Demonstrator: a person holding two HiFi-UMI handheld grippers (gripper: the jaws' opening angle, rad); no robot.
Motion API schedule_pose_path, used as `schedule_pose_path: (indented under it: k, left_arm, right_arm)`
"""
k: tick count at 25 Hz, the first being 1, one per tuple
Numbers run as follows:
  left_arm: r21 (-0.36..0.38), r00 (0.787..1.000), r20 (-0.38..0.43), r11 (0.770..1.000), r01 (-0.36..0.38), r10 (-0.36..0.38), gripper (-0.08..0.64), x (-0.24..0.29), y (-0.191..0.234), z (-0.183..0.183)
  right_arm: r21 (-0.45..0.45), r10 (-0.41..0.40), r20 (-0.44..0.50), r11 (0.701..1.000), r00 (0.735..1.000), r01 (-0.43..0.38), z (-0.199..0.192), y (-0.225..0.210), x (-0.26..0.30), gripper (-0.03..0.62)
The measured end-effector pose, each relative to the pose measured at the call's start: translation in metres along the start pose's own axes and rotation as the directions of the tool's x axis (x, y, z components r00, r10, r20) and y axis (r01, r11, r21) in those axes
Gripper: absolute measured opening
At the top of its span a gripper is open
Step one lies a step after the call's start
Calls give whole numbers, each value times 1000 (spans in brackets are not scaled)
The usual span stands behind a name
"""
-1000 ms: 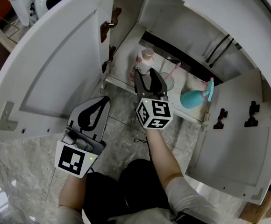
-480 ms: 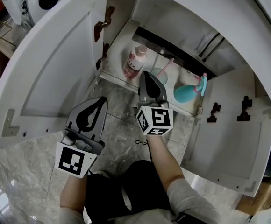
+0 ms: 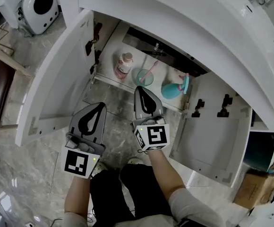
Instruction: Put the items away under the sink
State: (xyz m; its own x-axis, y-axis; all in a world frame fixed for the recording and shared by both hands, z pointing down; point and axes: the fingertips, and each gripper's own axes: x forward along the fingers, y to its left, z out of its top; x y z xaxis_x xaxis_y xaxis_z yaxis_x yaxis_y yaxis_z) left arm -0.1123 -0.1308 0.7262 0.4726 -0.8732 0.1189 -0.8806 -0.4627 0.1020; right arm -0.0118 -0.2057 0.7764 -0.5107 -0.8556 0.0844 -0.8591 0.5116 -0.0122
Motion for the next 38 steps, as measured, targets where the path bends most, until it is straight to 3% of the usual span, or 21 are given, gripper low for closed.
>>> schedule_pose_path:
  k: [8, 14, 20, 27, 38]
  left_arm:
    - [7, 1000, 5, 1000, -8, 8, -2, -23, -23, 98]
    - [7, 997, 13, 998, -70, 70, -2, -51, -33, 186]
    - [4, 993, 91, 997, -75, 74, -2, -74, -46, 280]
    - [12, 992, 71, 994, -107, 106, -2, -96, -61, 361]
    - [38, 987, 128, 994, -102, 97, -2, -120, -95, 468]
  right_arm:
    - [28, -15, -28, 999, 999, 16, 94, 3, -45, 11]
    - [54, -20, -51, 998, 999, 23, 181, 9, -86, 11]
    - [22, -3, -72, 1000, 997, 5, 266, 15, -116, 11]
    - [62, -8, -42, 998, 999, 11, 364, 14, -140, 11]
    - [8, -6, -16, 1000, 1000, 6, 476, 2, -175, 11]
